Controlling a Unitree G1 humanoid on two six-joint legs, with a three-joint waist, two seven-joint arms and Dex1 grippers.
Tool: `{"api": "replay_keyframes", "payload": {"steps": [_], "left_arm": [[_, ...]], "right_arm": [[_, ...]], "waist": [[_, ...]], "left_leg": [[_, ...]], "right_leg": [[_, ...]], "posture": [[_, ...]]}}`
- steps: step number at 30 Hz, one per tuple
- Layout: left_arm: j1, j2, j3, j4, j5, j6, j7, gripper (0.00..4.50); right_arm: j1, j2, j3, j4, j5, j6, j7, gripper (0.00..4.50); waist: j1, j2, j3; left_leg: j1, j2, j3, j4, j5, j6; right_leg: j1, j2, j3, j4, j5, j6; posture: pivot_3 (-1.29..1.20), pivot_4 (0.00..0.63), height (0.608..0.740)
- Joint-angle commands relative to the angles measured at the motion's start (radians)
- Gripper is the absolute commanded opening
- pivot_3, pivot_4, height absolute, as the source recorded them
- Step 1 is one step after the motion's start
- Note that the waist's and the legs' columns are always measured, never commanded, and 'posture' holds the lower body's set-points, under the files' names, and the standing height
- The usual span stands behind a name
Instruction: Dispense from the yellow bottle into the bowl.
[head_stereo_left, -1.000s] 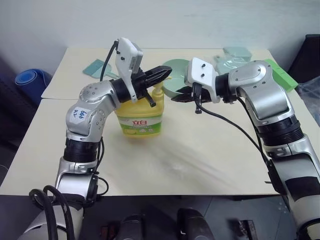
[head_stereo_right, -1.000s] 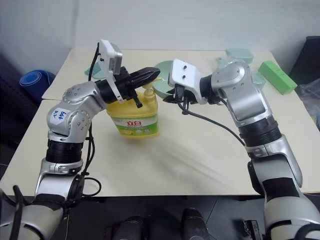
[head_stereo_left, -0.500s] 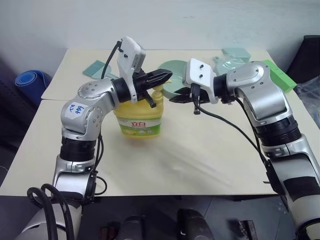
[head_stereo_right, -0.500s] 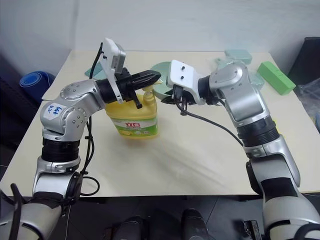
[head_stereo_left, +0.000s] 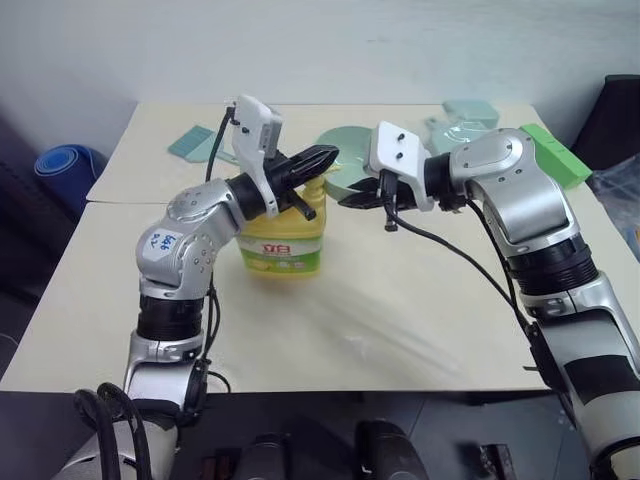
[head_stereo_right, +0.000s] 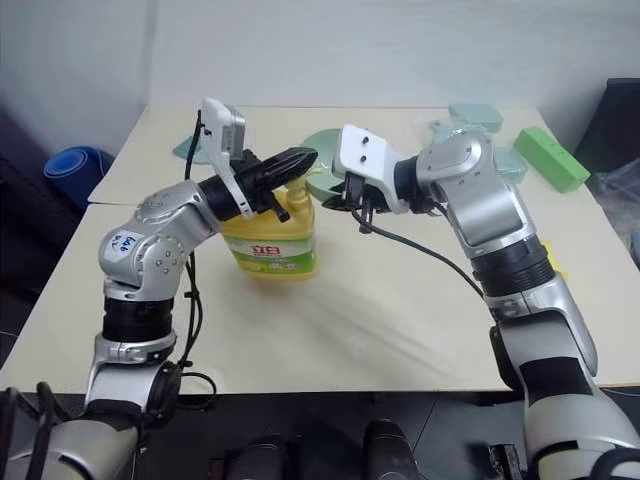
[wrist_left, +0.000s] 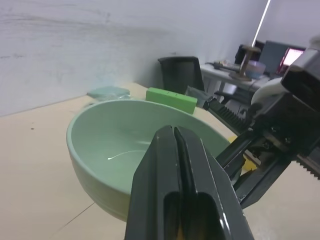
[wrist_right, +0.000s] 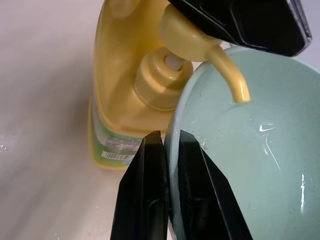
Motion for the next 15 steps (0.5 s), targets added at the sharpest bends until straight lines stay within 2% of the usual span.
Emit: {"api": "replay_keyframes", "payload": {"steps": [1, 5, 8, 12, 15], "left_arm": [[0.027, -0.004, 0.032, 0.036, -0.029, -0.073, -0.062, 0.08], [0.029, -0.01, 0.112, 0.009, -0.083, -0.239, -0.141, 0.08], [0.1, 0.027, 0.145, -0.063, -0.137, -0.306, -0.259, 0.08], [0.276, 0.159, 0.1, -0.16, -0.13, -0.306, -0.409, 0.08], [0.425, 0.235, 0.064, -0.201, -0.077, -0.378, -0.5, 0.08]], "right_arm": [[0.01, -0.03, -0.079, -0.001, 0.013, -0.037, -0.025, 0.0], [0.083, -0.081, -0.124, 0.021, 0.018, -0.072, -0.022, 0.0], [0.185, -0.13, -0.156, 0.046, 0.017, -0.135, -0.016, 0.0], [0.336, -0.142, -0.218, 0.093, 0.056, -0.202, -0.013, 0.0], [0.452, -0.166, -0.201, 0.152, 0.0, -0.337, -0.023, 0.0]], "waist": [[0.0, 0.0, 0.0], [0.003, -0.002, 0.001], [0.001, -0.002, 0.001], [-0.007, -0.002, 0.002], [-0.015, -0.001, 0.002]], "left_leg": [[-0.001, 0.0, 0.0, 0.0, 0.0, 0.0], [-0.006, 0.0, 0.0, 0.0, 0.0, 0.0], [-0.019, -0.001, -0.003, 0.004, 0.0, 0.0], [-0.018, -0.001, -0.002, -0.001, 0.0, 0.0], [-0.018, -0.001, -0.002, -0.001, 0.0, 0.0]], "right_leg": [[-0.001, 0.0, 0.0, 0.0, 0.0, 0.0], [-0.004, 0.0, -0.001, 0.0, 0.0, 0.0], [-0.015, 0.0, -0.004, 0.0, 0.0, 0.0], [-0.015, 0.0, -0.005, 0.0, 0.0, 0.0], [-0.016, 0.0, -0.005, 0.0, 0.0, 0.0]], "posture": [[0.0, 0.15, 0.74], [0.0, 0.15, 0.74], [0.0, 0.15, 0.74], [0.0, 0.15, 0.74], [0.0, 0.15, 0.74]]}}
